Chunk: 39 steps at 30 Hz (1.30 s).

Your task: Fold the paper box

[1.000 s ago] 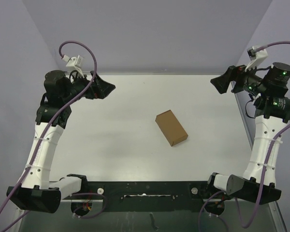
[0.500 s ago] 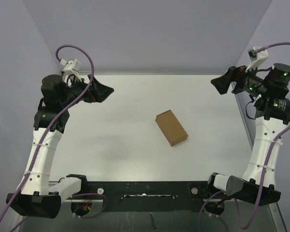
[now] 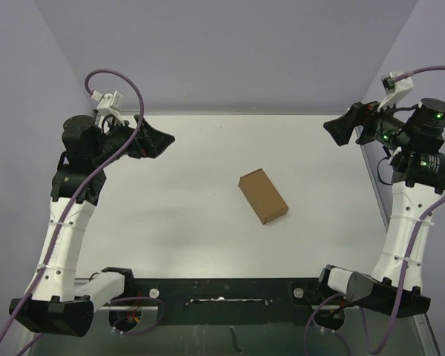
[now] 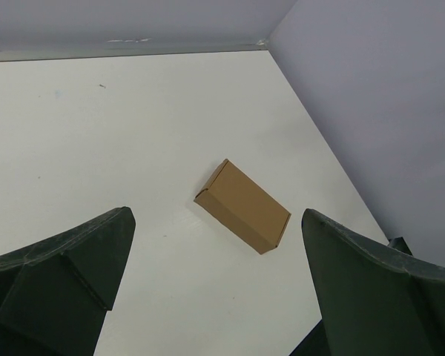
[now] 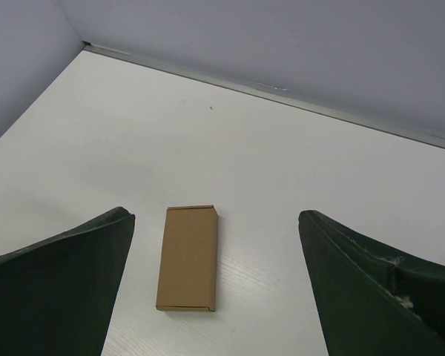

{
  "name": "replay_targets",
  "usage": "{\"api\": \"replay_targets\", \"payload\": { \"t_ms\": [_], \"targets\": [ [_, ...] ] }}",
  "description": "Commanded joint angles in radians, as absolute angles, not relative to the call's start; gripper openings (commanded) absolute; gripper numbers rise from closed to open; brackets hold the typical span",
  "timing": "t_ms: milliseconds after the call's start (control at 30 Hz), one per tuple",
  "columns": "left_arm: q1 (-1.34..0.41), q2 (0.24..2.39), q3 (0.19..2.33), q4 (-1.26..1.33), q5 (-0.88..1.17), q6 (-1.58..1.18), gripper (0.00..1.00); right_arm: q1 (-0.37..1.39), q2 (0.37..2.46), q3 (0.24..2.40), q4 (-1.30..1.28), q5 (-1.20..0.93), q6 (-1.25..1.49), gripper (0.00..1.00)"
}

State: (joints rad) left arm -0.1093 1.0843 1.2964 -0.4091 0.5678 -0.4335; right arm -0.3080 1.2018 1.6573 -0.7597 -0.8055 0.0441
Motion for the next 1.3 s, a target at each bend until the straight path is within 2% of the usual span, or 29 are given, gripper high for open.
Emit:
{"api": "replay_targets", "payload": {
  "t_ms": [0,1267],
  "targets": [
    [-0.103,1.060,1.304,-0.381,0.591,-0.428,0.98,-0.316,1.178,1.667,-0.721,-0.823,0.064,0.98],
    [-0.102,1.070,1.310,-0.382,0.598,-0.419,0.98,-0.317,1.174,1.667,-0.724,-0.792,0.070,0.98]
  ]
}}
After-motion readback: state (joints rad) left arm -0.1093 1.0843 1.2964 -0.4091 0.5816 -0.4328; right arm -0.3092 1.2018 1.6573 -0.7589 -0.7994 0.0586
